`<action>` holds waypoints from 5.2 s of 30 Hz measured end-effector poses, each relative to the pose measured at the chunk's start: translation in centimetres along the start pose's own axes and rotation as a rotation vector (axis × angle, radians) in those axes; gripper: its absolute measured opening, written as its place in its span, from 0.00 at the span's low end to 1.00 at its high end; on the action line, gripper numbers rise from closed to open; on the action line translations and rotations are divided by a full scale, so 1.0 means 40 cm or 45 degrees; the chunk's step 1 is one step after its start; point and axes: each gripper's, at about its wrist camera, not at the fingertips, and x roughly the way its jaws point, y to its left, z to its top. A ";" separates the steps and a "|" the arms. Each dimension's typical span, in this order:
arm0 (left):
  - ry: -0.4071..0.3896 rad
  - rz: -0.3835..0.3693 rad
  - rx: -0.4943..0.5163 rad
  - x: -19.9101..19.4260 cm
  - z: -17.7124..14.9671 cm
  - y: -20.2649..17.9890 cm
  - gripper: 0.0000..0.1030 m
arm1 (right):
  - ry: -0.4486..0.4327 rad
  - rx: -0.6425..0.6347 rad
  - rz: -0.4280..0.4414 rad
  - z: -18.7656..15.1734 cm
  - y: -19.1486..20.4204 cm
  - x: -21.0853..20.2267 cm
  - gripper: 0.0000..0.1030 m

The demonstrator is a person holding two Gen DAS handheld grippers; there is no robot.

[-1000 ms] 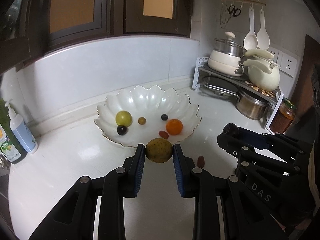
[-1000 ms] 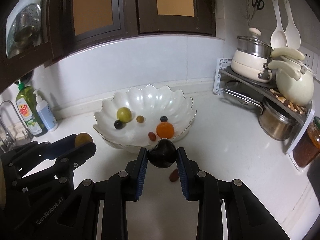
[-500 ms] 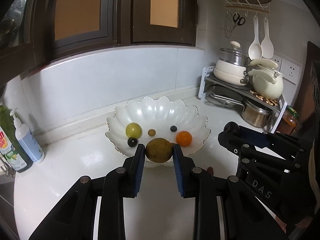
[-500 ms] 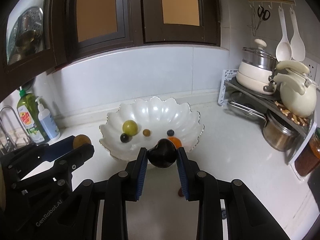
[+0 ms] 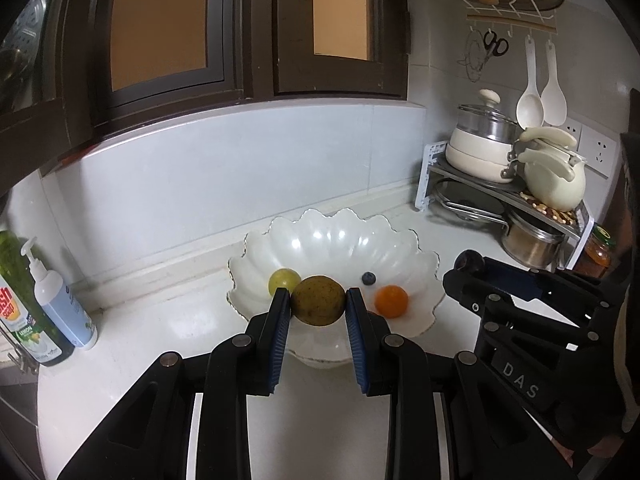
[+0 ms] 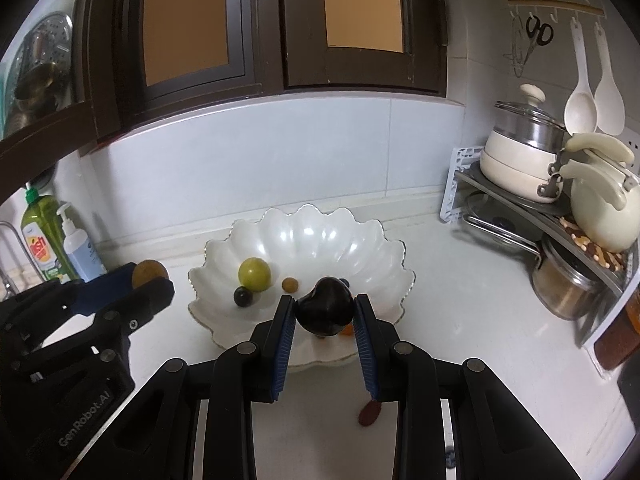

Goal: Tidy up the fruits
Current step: 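Lift and carry the yellow-brown fruit and dark plum over the white bowl, then lower into the bowl and open left gripper while right gripper releases the plum, then raise both open tools out of the bowl and back away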

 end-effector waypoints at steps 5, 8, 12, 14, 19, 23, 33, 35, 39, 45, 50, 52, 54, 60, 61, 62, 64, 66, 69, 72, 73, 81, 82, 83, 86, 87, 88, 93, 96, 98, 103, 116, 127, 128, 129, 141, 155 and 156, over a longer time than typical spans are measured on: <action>0.018 0.007 0.007 0.030 0.027 0.002 0.28 | 0.016 0.001 -0.006 0.021 -0.009 0.034 0.30; 0.038 0.000 0.000 0.053 0.040 0.002 0.28 | 0.023 0.001 -0.007 0.037 -0.016 0.055 0.30; 0.055 0.002 -0.007 0.083 0.060 0.003 0.28 | 0.045 0.001 0.001 0.058 -0.028 0.088 0.30; 0.068 0.001 -0.011 0.099 0.071 0.004 0.28 | 0.060 0.002 0.004 0.069 -0.035 0.107 0.30; 0.094 0.019 -0.007 0.131 0.086 0.002 0.28 | 0.091 -0.009 -0.002 0.088 -0.047 0.152 0.30; 0.130 0.027 -0.009 0.165 0.097 0.000 0.28 | 0.125 -0.001 0.006 0.096 -0.060 0.190 0.30; 0.234 0.033 -0.041 0.267 0.096 -0.001 0.28 | 0.208 0.015 0.024 0.101 -0.088 0.280 0.30; 0.254 0.038 -0.045 0.288 0.092 -0.002 0.28 | 0.226 0.013 0.024 0.100 -0.094 0.297 0.30; 0.299 0.043 -0.057 0.331 0.087 -0.004 0.28 | 0.265 0.015 0.028 0.097 -0.107 0.327 0.30; 0.369 0.032 -0.081 0.385 0.073 -0.006 0.28 | 0.311 0.016 0.041 0.096 -0.120 0.367 0.30; 0.412 0.043 -0.089 0.418 0.069 -0.008 0.28 | 0.340 0.007 0.043 0.092 -0.122 0.397 0.30; 0.426 0.042 -0.100 0.427 0.066 -0.005 0.28 | 0.353 0.010 0.049 0.088 -0.123 0.405 0.30; 0.437 0.041 -0.100 0.435 0.065 -0.004 0.28 | 0.360 0.008 0.052 0.085 -0.124 0.410 0.30; 0.466 0.055 -0.103 0.452 0.062 -0.001 0.28 | 0.379 0.004 0.058 0.082 -0.127 0.429 0.30; 0.469 0.060 -0.103 0.454 0.062 0.000 0.28 | 0.383 0.003 0.060 0.082 -0.128 0.430 0.30; 0.470 0.066 -0.104 0.455 0.062 0.001 0.28 | 0.387 0.003 0.063 0.083 -0.128 0.433 0.30; 0.475 0.075 -0.108 0.458 0.063 0.003 0.28 | 0.393 0.002 0.064 0.083 -0.127 0.436 0.31; 0.478 0.082 -0.101 0.457 0.065 0.002 0.36 | 0.396 0.001 0.072 0.083 -0.126 0.437 0.32; 0.469 0.097 -0.098 0.450 0.067 0.006 0.42 | 0.394 0.009 0.065 0.084 -0.128 0.434 0.42; 0.458 0.120 -0.097 0.440 0.072 0.010 0.42 | 0.381 0.007 0.041 0.084 -0.129 0.422 0.44; 0.456 0.122 -0.099 0.438 0.073 0.012 0.42 | 0.378 0.009 0.037 0.084 -0.130 0.419 0.44; 0.401 0.124 -0.083 0.387 0.082 0.010 0.42 | 0.322 0.004 0.010 0.092 -0.126 0.359 0.44; 0.392 0.118 -0.083 0.378 0.085 0.008 0.42 | 0.310 0.002 0.006 0.093 -0.124 0.347 0.44; 0.383 0.114 -0.083 0.369 0.086 0.008 0.42 | 0.300 0.001 0.004 0.094 -0.124 0.338 0.44; 0.351 0.108 -0.074 0.340 0.091 0.006 0.42 | 0.270 0.009 -0.003 0.099 -0.121 0.304 0.44; 0.336 0.104 -0.071 0.327 0.093 0.004 0.42 | 0.260 0.011 -0.004 0.100 -0.121 0.293 0.44; 0.327 0.102 -0.070 0.317 0.095 0.005 0.42 | 0.247 0.015 -0.009 0.102 -0.120 0.280 0.44; 0.272 0.086 -0.055 0.262 0.101 -0.003 0.42 | 0.195 0.022 -0.034 0.105 -0.114 0.221 0.44; 0.247 0.067 -0.051 0.232 0.103 -0.006 0.42 | 0.171 0.029 -0.049 0.103 -0.109 0.187 0.44; 0.234 0.054 -0.050 0.209 0.105 -0.007 0.42 | 0.160 0.035 -0.056 0.099 -0.107 0.168 0.44; 0.191 0.028 -0.034 0.154 0.109 -0.015 0.42 | 0.119 0.047 -0.079 0.090 -0.097 0.112 0.44; 0.091 -0.084 0.034 0.033 0.115 -0.050 0.42 | 0.025 0.073 -0.155 0.067 -0.099 -0.038 0.44; 0.032 -0.184 0.082 -0.033 0.108 -0.080 0.42 | -0.036 0.140 -0.273 0.025 -0.120 -0.138 0.44; 0.028 -0.193 0.085 -0.037 0.107 -0.083 0.42 | -0.035 0.146 -0.275 0.021 -0.121 -0.143 0.44; 0.026 -0.204 0.089 -0.041 0.106 -0.087 0.42 | -0.035 0.154 -0.277 0.016 -0.123 -0.149 0.44; 0.013 -0.299 0.163 -0.068 0.072 -0.142 0.42 | -0.070 0.237 -0.375 -0.040 -0.146 -0.211 0.44; 0.029 -0.354 0.233 -0.050 0.020 -0.183 0.42 | -0.049 0.315 -0.421 -0.109 -0.176 -0.216 0.44; 0.030 -0.358 0.240 -0.048 0.015 -0.187 0.42 | -0.046 0.316 -0.421 -0.112 -0.177 -0.215 0.44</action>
